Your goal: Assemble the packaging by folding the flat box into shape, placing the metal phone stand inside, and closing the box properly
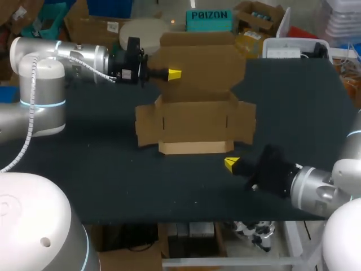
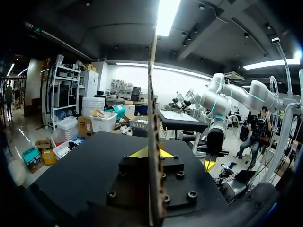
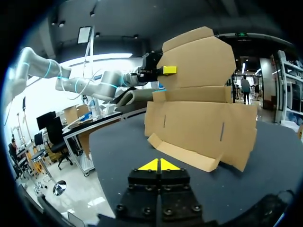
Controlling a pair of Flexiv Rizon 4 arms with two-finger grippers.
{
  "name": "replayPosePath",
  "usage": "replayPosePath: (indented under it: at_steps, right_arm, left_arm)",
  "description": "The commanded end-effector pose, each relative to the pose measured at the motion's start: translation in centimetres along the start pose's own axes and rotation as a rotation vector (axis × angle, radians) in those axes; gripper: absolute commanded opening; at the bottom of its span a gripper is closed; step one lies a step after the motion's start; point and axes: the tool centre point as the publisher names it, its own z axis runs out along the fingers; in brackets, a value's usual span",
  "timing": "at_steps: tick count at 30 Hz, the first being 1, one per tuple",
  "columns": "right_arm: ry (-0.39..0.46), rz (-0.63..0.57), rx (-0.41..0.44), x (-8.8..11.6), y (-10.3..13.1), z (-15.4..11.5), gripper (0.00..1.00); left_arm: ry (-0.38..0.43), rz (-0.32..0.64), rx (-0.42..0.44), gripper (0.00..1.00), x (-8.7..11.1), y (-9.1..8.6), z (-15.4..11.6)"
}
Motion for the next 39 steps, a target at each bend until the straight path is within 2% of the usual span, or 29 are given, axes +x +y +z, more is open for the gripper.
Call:
replayPosePath:
  at_steps: [1, 9, 18, 28, 39]
  right_arm:
    - [-0.049, -0.006, -0.011, 0.7, -0.7, 2.6, 0.0]
    - [-0.049, -0.006, -0.011, 0.7, -0.7, 2.6, 0.0]
    - [-0.074, -0.009, -0.002, -1.0, -1.5, 6.0, 0.0]
    - [-0.082, 0.001, 0.02, 0.1, -2.3, 9.7, 0.0]
    - [-0.156, -0.017, 0.025, -0.2, -3.0, 11.2, 0.0]
  left_arm:
    - [0.001, 0.0, -0.002, 0.0, 0.1, 0.0, 0.0]
    - [0.001, 0.0, -0.002, 0.0, 0.1, 0.0, 0.0]
    - [0.001, 0.0, -0.002, 0.0, 0.1, 0.0, 0.0]
    - [0.001, 0.0, -0.002, 0.0, 0.1, 0.0, 0.0]
    - [0.001, 0.0, -0.002, 0.0, 0.1, 0.0, 0.0]
